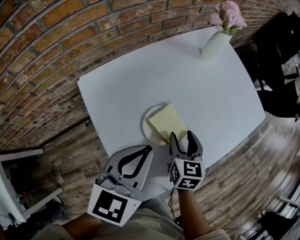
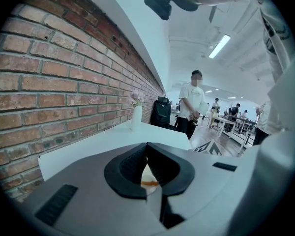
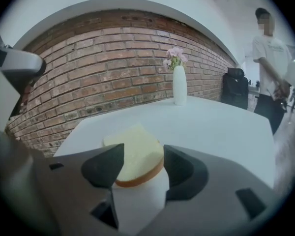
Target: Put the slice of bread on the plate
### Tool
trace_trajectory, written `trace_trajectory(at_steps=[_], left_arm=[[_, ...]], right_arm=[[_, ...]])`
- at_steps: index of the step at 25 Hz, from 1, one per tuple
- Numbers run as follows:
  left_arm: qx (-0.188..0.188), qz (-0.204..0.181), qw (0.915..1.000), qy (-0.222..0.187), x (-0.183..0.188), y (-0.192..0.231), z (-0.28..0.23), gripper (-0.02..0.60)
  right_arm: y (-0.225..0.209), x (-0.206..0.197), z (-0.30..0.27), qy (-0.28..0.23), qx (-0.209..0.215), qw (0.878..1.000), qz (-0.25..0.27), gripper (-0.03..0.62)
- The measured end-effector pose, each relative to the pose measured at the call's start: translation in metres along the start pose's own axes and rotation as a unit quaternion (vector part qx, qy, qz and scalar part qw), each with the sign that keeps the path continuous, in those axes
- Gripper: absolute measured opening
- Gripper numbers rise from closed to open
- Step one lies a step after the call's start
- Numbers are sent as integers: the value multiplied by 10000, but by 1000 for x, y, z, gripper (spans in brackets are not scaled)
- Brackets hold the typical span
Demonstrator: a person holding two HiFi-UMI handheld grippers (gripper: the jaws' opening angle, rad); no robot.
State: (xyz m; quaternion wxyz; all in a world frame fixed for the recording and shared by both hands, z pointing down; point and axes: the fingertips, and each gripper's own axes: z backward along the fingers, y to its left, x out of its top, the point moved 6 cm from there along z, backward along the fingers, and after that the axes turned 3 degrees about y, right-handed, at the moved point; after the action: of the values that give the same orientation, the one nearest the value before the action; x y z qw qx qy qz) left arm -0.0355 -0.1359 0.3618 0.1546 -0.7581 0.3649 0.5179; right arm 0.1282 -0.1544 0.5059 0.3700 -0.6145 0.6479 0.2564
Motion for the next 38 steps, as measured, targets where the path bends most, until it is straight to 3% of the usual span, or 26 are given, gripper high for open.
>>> trace_trajectory(at_steps=[13,20,25,38], left_arm=[[18,-43,10000,-86,3,-2,9,9],[18,-45,9998,-187,6,-5,16,9],[19,-103,9996,-263,9,-9,21,9],[91,-159,9984,-542,22,-28,43,9]], right_arm=[[16,28,21,-618,76,9976,293,236],[26,46,46,-1058,28,9933,461,92],[35,62,67,-1427,24,9880,587,31],[57,95,134,-2043,205,9748,868,8]])
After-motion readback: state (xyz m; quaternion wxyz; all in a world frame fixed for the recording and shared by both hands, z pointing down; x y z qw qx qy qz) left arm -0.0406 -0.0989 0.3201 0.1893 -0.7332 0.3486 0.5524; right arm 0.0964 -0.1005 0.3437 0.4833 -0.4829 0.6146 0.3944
